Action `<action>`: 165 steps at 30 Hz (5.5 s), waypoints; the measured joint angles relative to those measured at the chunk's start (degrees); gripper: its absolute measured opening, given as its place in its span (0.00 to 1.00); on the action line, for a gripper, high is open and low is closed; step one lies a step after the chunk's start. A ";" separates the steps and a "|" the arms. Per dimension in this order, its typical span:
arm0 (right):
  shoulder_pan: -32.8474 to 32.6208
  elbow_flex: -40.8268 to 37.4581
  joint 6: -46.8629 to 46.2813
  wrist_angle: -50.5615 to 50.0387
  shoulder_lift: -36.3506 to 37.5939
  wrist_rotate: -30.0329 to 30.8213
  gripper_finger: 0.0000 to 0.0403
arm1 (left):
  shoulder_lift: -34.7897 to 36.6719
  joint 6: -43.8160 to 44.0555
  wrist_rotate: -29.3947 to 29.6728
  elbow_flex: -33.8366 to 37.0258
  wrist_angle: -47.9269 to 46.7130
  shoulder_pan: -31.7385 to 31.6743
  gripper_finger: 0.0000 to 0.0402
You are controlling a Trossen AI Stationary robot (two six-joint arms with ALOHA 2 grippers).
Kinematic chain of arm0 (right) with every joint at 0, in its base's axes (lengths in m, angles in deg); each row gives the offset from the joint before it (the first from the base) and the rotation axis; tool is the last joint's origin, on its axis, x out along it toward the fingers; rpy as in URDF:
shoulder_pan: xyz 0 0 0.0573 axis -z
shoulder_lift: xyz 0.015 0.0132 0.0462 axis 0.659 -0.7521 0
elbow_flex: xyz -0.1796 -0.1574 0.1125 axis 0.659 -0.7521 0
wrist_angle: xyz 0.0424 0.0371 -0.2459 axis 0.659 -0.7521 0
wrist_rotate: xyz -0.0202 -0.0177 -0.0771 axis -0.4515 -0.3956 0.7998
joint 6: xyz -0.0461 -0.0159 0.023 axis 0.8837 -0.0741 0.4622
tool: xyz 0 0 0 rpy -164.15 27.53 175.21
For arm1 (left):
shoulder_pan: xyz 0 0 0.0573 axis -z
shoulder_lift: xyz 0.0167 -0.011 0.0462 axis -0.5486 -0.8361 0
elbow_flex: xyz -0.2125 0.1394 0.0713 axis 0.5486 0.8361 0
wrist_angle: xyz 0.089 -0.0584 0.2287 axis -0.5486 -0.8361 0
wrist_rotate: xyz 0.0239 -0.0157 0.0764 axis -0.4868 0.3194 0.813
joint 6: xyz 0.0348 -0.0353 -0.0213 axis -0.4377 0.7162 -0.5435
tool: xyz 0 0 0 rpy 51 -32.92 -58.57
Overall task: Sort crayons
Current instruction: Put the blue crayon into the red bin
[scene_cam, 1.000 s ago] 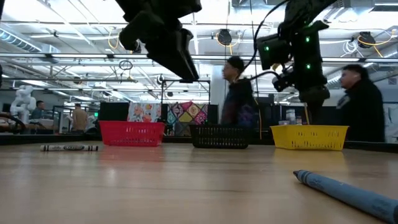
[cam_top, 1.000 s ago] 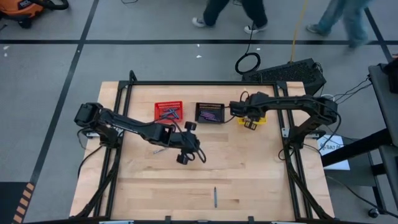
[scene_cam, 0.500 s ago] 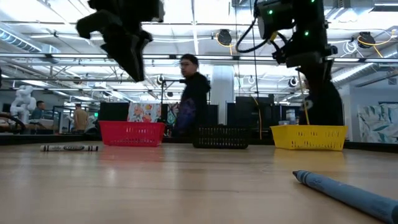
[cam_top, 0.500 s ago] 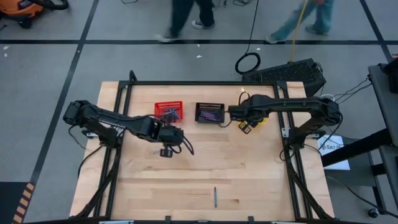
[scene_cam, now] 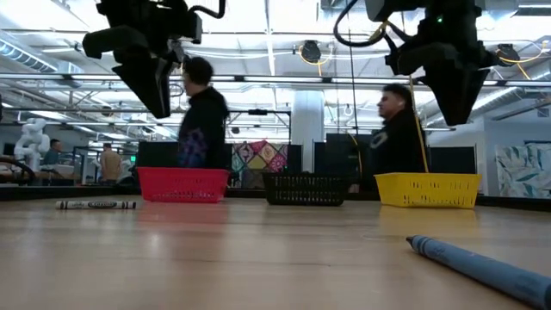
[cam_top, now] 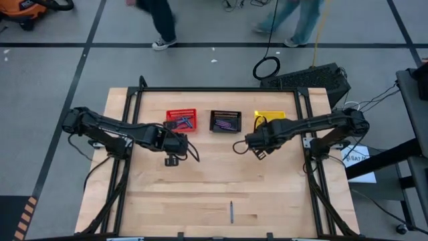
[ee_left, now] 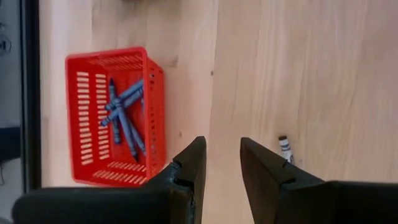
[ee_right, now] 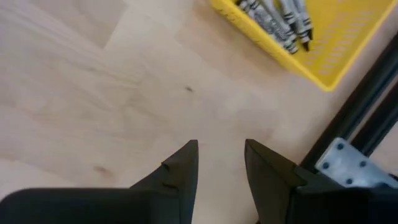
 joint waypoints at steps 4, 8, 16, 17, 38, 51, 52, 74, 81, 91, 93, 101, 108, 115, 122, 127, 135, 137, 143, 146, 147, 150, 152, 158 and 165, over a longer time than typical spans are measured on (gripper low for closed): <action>-1.38 0.00 -2.75 0.81 0.00 -1.56 0.29 | 0.07 2.40 -0.02 0.56 -0.03 0.00 0.23; -2.79 -0.02 -9.39 1.37 0.00 -2.93 0.29 | 0.04 4.98 -0.10 0.58 -0.10 0.43 0.23; -8.93 -0.07 -21.52 11.43 -0.02 -4.37 0.29 | 0.04 6.20 -0.24 0.58 -1.75 1.61 0.23; -9.92 -0.07 -22.94 13.61 -0.02 -4.35 0.29 | 0.04 6.20 -0.24 0.58 -2.40 1.85 0.23; -22.00 -0.07 -37.38 46.91 -10.76 -5.77 0.29 | 0.04 7.77 -1.28 0.54 -3.51 3.39 0.23; -27.44 -0.04 -45.40 57.38 -16.59 -5.73 0.29 | 0.04 7.84 -1.86 0.52 -3.37 3.39 0.23; -27.68 -0.04 -45.92 57.51 -16.93 -5.73 0.29 | 0.04 7.84 -1.86 0.52 -3.33 3.39 0.23; -29.06 -0.02 -47.71 64.48 -23.04 -5.64 0.29 | 0.02 9.19 -1.86 0.52 -2.24 3.39 0.23; -28.97 -0.02 -47.71 64.26 -23.04 -4.11 0.29 | 0.02 9.17 -1.86 0.52 -2.17 3.39 0.23; -28.97 0.00 -45.79 69.55 -23.02 -2.60 0.29 | 0.02 9.15 -1.84 0.52 -2.07 3.39 0.23; -28.95 0.02 -44.67 70.41 -23.02 -2.58 0.29 | 0.02 9.15 -1.84 0.52 -2.07 3.39 0.23; -28.97 0.02 -43.50 70.32 -24.41 -4.11 0.27 | 0.02 9.11 -1.84 0.52 -2.02 3.39 0.23; -29.01 -0.07 -43.52 75.04 -28.09 -7.37 0.24 | 0.02 9.13 -1.81 0.52 -1.93 3.39 0.23; -28.99 -0.04 -41.60 75.92 -28.11 -9.31 0.24 | 0.02 9.10 -1.81 0.52 -1.91 3.39 0.23; -28.99 3.05 -35.41 74.90 -27.86 -20.03 0.24 | 0.02 9.10 -1.81 0.52 -1.89 3.39 0.23; -29.91 9.18 -32.81 61.50 -27.82 -23.82 0.24 | 0.02 9.13 -1.81 0.52 -1.91 3.39 0.23; -35.40 14.21 -44.56 40.93 -28.05 -16.79 0.24 | 0.02 9.13 -1.81 0.52 -1.90 3.39 0.23; -37.17 14.19 -50.39 39.28 -28.25 -14.40 0.24 | 0.02 9.13 -1.80 0.52 -1.76 3.39 0.23; -39.51 14.19 -61.55 37.91 -28.36 -6.78 0.24 | 0.02 7.78 -1.79 0.52 -1.46 3.38 0.23; -39.58 14.19 -62.10 37.96 -29.32 -7.15 0.24 | 0.02 7.70 -1.79 0.52 -1.11 3.39 0.23; -39.62 14.19 -62.34 38.06 -29.85 -7.17 0.24 | 0.02 7.70 -1.79 0.52 -0.92 3.39 0.23; -40.06 14.16 -63.09 37.98 -30.11 -7.10 0.24 | 0.02 7.68 -1.79 0.52 -0.40 3.54 0.23; -40.36 14.16 -63.50 38.10 -29.96 -6.89 0.24 | 0.04 7.68 -1.79 0.50 -0.27 3.54 0.23; -42.54 15.55 -66.96 35.98 -29.83 -7.13 0.24 | 0.02 7.67 -1.81 0.50 -0.29 3.54 0.23; -45.86 17.84 -74.48 31.10 -29.93 -7.73 0.24 | 0.04 7.60 -1.84 0.50 0.58 3.54 0.23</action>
